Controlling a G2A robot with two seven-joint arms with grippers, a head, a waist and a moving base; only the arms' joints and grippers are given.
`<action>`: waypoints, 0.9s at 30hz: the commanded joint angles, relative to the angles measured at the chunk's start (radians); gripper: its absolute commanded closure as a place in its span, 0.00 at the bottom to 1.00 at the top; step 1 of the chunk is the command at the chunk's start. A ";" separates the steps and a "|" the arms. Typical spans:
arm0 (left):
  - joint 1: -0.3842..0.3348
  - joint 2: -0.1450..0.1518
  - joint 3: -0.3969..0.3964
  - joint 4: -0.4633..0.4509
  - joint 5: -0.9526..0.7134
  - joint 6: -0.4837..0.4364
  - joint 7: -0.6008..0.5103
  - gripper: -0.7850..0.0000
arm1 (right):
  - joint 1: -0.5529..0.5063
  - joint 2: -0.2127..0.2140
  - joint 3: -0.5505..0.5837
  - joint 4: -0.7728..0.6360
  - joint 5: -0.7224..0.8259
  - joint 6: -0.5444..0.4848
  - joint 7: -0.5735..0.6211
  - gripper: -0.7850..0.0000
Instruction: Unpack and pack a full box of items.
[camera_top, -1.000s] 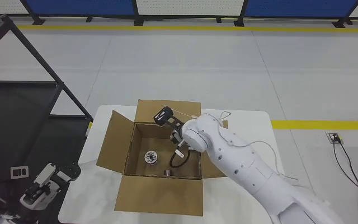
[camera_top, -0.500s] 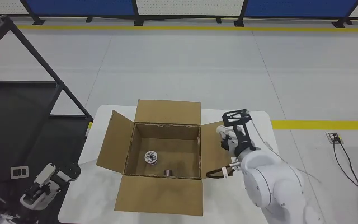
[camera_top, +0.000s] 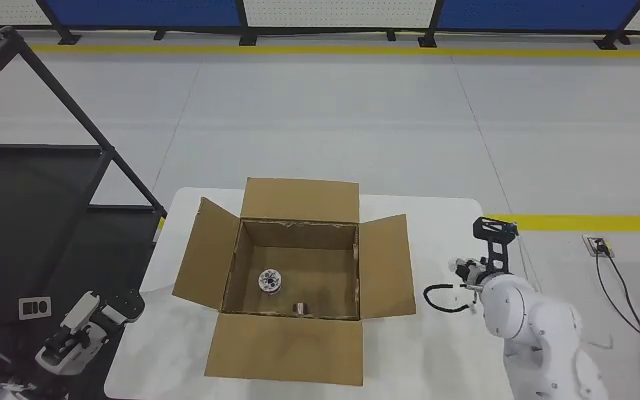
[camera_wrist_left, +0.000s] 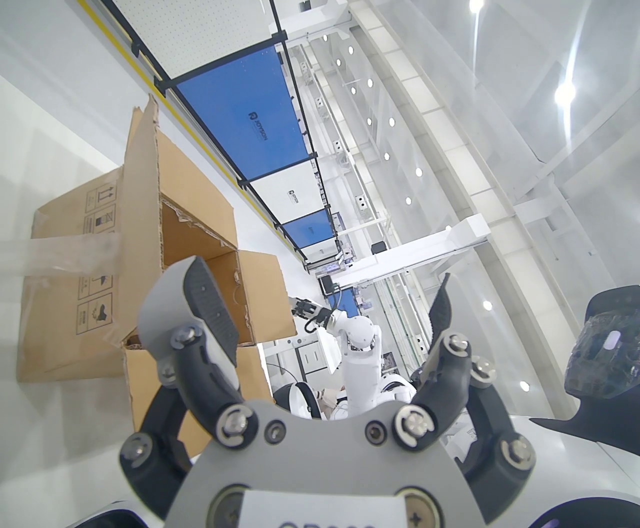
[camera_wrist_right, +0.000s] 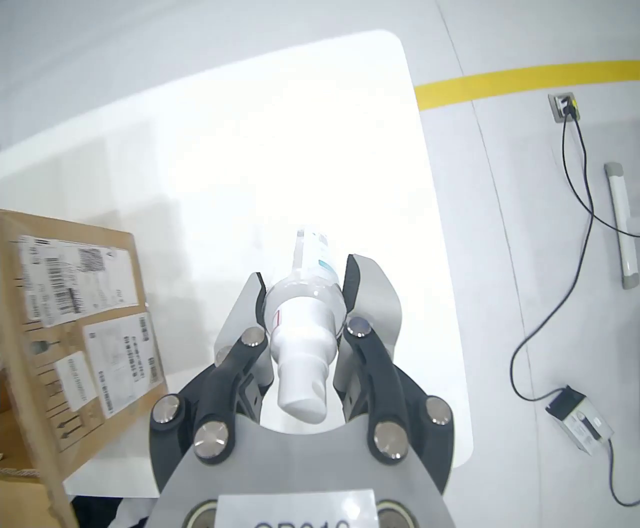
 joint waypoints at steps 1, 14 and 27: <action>0.000 0.000 0.000 0.000 0.000 0.000 0.000 0.00 | 0.046 0.001 -0.004 0.086 -0.010 -0.030 0.039 1.00; 0.000 0.000 0.000 0.000 0.000 0.000 0.000 0.00 | 0.242 -0.003 -0.055 0.413 -0.020 -0.147 0.132 1.00; 0.000 0.000 0.000 0.000 0.000 0.000 0.000 0.00 | 0.317 -0.013 -0.091 0.570 0.012 -0.164 0.105 0.61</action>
